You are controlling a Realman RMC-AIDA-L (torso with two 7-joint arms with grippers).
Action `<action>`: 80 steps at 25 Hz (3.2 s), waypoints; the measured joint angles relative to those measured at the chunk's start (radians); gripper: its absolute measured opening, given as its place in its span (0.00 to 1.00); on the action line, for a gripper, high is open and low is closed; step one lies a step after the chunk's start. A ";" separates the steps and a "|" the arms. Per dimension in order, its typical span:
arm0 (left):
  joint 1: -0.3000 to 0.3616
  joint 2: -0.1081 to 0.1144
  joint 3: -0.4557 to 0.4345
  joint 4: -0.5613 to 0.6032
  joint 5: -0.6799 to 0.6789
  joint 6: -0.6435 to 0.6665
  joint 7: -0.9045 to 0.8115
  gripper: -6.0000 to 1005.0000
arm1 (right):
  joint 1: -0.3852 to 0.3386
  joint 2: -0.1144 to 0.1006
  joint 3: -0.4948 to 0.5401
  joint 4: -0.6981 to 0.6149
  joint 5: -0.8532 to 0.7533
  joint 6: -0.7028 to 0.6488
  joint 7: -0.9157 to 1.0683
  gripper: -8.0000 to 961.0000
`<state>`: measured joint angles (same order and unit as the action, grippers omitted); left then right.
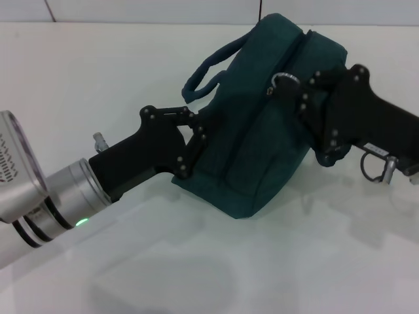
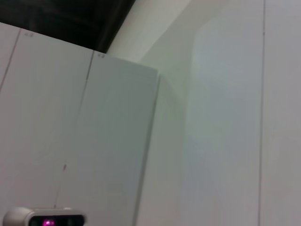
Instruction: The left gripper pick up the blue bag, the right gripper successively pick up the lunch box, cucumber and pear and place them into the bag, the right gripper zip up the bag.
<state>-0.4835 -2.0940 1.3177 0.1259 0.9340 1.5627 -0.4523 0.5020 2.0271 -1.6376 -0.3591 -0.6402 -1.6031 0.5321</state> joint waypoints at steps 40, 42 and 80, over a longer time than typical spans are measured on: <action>0.077 0.014 -0.085 0.117 0.077 -0.057 -0.067 0.06 | -0.095 -0.011 0.258 0.094 0.032 -0.016 0.000 0.02; 0.073 0.015 -0.086 0.118 0.077 -0.069 -0.079 0.06 | -0.096 -0.011 0.266 0.106 0.032 -0.011 0.000 0.02; 0.040 0.009 -0.103 0.122 0.109 -0.074 -0.098 0.06 | -0.101 -0.035 0.275 0.115 -0.061 0.132 0.105 0.50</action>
<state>-0.4432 -2.0847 1.2148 0.2484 1.0428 1.4890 -0.5507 0.4011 1.9924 -1.3630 -0.2442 -0.7012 -1.4716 0.6372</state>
